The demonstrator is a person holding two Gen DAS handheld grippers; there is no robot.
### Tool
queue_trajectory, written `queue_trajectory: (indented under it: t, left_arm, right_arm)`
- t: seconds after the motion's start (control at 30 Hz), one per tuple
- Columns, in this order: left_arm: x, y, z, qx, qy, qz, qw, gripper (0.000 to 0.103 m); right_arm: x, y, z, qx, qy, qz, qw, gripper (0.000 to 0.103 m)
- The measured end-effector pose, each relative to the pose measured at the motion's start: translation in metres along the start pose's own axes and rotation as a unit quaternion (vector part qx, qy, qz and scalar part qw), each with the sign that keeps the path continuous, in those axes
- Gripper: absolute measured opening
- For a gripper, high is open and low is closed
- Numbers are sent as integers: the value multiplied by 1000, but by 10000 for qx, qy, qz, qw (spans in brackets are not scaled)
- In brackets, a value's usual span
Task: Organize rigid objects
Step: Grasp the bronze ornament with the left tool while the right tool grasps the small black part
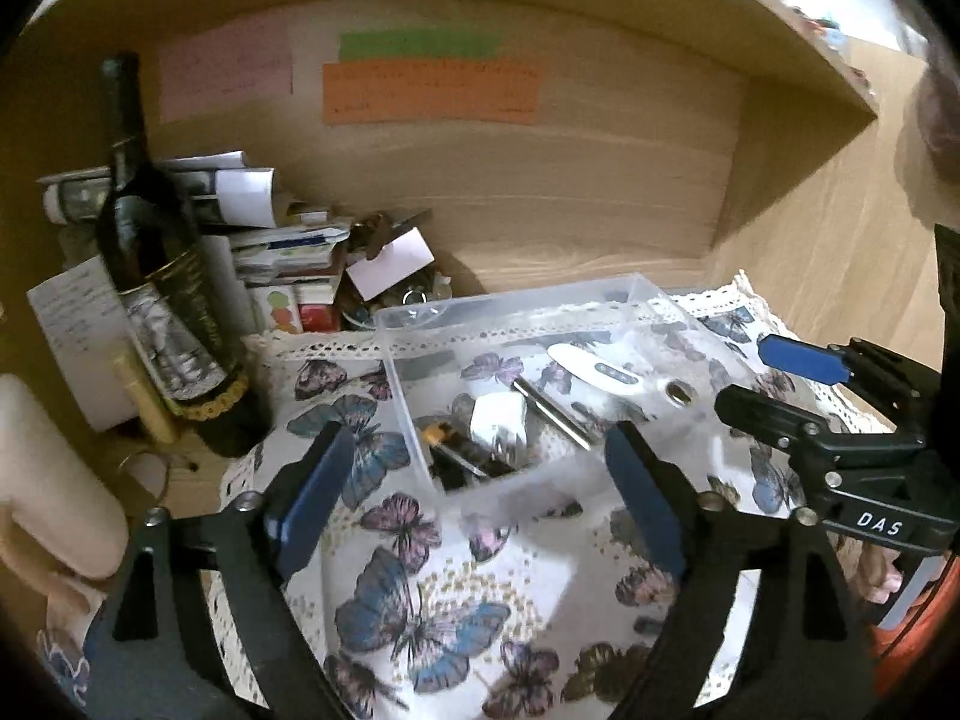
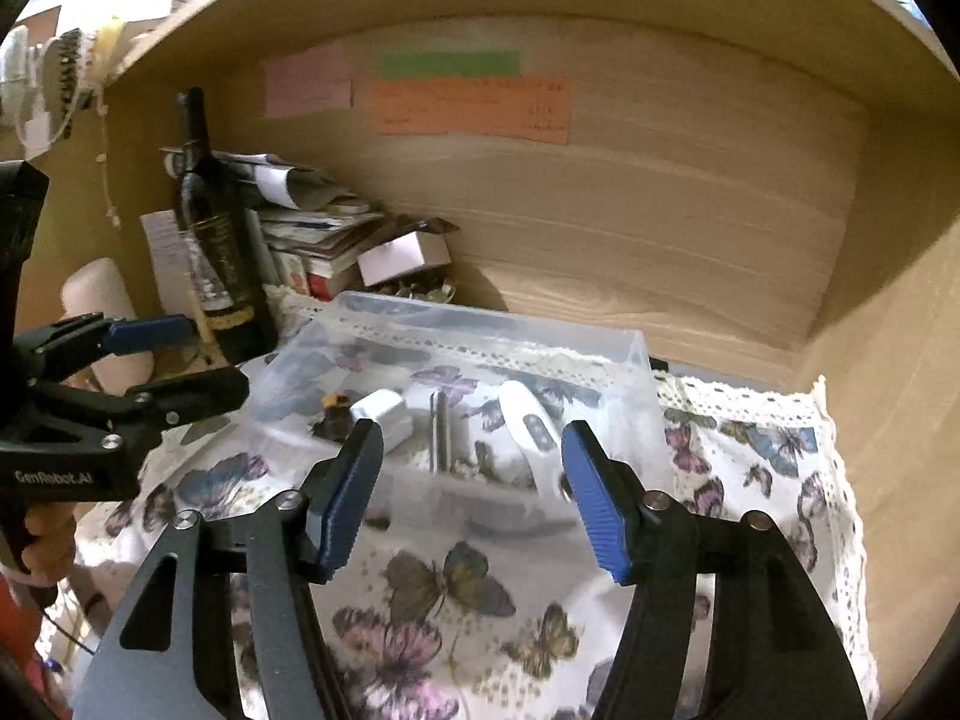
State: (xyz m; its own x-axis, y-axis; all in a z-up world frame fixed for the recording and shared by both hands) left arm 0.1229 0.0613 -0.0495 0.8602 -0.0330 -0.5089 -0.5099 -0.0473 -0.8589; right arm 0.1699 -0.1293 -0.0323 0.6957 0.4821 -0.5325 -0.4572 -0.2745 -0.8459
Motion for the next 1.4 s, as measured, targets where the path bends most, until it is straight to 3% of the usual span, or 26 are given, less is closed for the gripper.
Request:
queue_trajectory:
  t: [0.67,0.83,0.93,1.23,1.4]
  left_arm:
    - [-19,102,-12,93,-159,765,9969,91]
    - [-25,114,-14,-108,7,883,9960,91]
    - [-28,114,-20,-88,77,859,9962,91]
    - [-21,112,-49,230,408,905,9948,90]
    - [-2,117,-64,267,561,1165,9912,73]
  right_arm:
    - [-3,101,38,203,-615,959,9933,59]
    - [11,109,45,176,-788,1211,9894,33]
    - [12,108,43,208,-812,1164,9897,23]
    - [-9,100,18,480,-474,774,9947,23]
    - [-21,96,4,576,-285,616,9960,23]
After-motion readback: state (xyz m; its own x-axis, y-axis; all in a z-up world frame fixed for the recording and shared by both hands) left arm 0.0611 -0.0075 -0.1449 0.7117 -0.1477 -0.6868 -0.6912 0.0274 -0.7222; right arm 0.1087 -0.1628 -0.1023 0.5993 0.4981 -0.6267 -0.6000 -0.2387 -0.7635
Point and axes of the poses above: each gripper's, at about its wrist camera, not at the fingertips, and x roughly the way its jaws point, z to its left, y to its underside, the point moved 2 cm from there along x, roughly the way its jaws point, and after that the axes turned 6 degrees about -z, right-handed, at the moved point
